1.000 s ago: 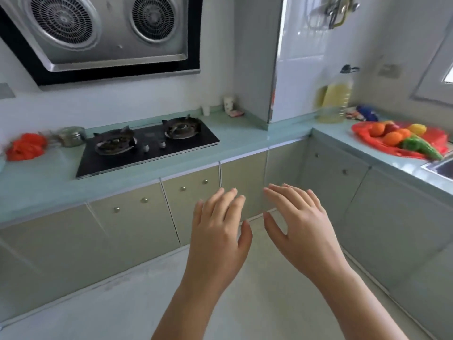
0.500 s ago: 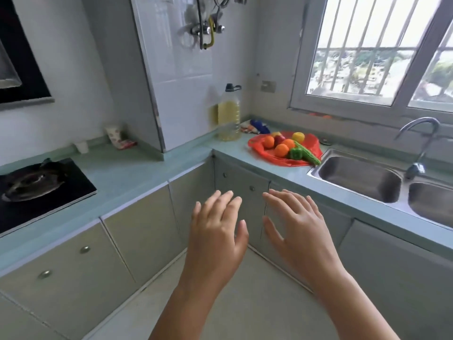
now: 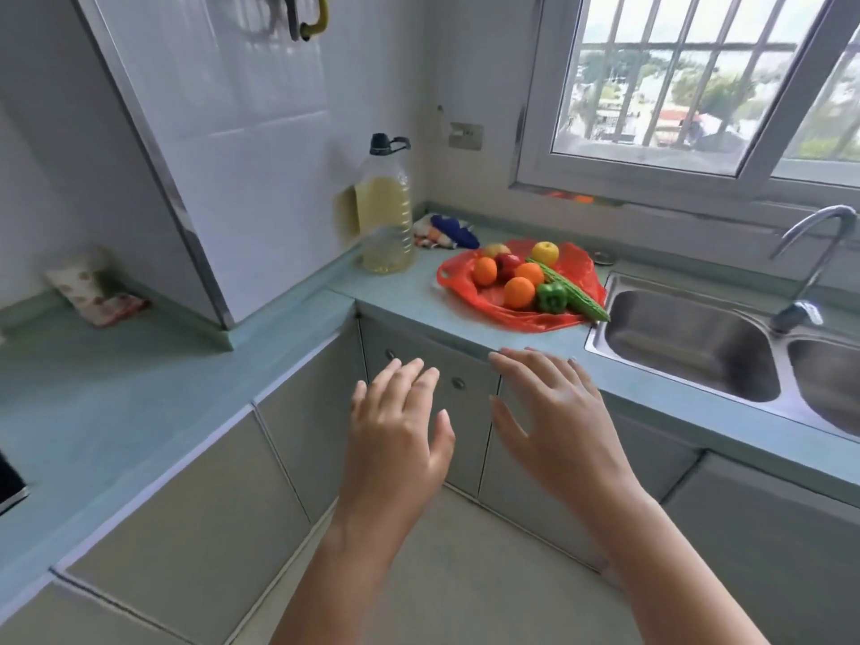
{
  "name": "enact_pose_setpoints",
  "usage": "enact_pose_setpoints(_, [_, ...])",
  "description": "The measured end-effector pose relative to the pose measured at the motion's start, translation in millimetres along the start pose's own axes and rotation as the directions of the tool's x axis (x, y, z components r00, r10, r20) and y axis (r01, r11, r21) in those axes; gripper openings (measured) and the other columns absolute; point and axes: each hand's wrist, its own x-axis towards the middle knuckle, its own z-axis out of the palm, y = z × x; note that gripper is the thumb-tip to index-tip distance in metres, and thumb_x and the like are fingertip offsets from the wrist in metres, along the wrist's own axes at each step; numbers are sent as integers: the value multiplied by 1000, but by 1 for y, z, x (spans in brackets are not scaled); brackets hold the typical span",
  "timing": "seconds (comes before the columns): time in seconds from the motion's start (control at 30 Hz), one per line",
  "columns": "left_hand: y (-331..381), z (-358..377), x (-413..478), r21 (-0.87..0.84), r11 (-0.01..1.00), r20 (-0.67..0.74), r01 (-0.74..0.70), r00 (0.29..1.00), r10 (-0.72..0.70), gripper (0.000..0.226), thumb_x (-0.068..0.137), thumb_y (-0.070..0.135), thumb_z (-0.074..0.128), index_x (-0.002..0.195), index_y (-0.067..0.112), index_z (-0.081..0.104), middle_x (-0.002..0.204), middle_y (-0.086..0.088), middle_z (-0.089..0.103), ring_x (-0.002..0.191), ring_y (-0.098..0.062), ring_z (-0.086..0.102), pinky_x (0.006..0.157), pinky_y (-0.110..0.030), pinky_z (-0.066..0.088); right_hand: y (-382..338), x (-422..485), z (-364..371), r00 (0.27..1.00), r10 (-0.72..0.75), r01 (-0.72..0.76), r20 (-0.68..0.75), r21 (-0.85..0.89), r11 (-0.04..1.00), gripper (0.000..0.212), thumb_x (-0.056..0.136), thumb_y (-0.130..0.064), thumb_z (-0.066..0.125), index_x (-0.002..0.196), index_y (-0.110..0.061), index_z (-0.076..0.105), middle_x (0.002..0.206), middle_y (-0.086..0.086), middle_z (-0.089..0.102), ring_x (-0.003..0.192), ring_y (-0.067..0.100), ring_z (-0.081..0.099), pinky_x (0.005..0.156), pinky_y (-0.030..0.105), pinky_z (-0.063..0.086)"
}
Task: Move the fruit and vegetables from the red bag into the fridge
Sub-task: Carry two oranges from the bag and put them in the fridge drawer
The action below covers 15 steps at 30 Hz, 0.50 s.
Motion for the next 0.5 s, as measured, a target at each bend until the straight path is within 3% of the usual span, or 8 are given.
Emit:
enact_pose_setpoints(0.13, [-28,34,45,-49,998,26,-48,998,50,43,78,29,43,108,7,64,113,-10,66,109,-28,57,89,-57,41,13,40,32,997,68,-69,-19,-34,997,42,80,-33,43,109,-11,65,107,5,67,101,26,60,85,53,48])
enact_pose_setpoints(0.5, [-50,150,139,-128,984,181,-123,973,145,45,77,32,41,108,9,65,111,-10,67,108,-28,60,89,-56,43,107,109,98,975,220,-221,-16,-111,969,44,80,-34,43,109,-10,65,106,5,67,98,28,63,82,52,50])
